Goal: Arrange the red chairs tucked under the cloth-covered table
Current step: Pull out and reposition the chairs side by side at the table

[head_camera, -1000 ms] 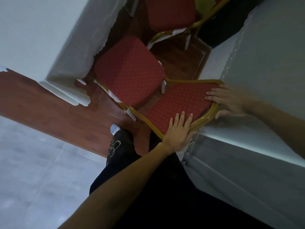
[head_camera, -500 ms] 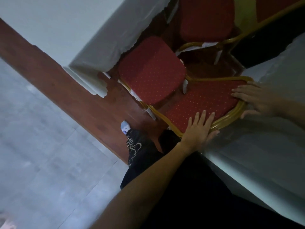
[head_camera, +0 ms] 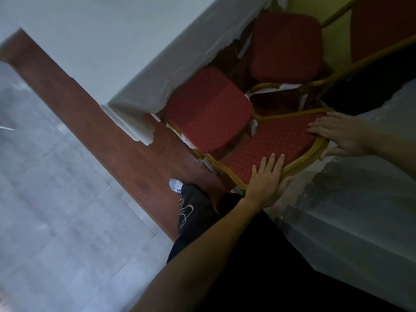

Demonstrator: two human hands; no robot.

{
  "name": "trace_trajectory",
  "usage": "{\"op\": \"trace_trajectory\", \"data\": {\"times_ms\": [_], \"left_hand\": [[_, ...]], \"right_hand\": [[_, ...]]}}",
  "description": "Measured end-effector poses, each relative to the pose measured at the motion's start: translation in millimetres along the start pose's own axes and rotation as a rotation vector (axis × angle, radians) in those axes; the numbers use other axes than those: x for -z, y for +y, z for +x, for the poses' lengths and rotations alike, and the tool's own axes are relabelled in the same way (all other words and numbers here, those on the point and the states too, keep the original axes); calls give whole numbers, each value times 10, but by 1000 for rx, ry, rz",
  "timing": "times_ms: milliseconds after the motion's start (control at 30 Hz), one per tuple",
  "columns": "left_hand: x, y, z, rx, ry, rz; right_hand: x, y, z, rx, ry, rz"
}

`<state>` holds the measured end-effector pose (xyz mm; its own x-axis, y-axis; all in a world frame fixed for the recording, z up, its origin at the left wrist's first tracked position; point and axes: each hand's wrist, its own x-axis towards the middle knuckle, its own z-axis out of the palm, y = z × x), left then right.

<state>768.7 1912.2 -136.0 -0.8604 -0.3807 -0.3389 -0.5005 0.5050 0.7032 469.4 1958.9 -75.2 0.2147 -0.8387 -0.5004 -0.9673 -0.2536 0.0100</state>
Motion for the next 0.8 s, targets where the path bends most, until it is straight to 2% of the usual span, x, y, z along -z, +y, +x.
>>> {"op": "trace_trajectory", "data": {"times_ms": [500,800], "left_hand": [[385,-58,124,56,-80,-55],[528,-238,191,1,-139,-27]], "right_hand": [[72,143,277,20,174,104],[66,117,310,14,235,156]]}}
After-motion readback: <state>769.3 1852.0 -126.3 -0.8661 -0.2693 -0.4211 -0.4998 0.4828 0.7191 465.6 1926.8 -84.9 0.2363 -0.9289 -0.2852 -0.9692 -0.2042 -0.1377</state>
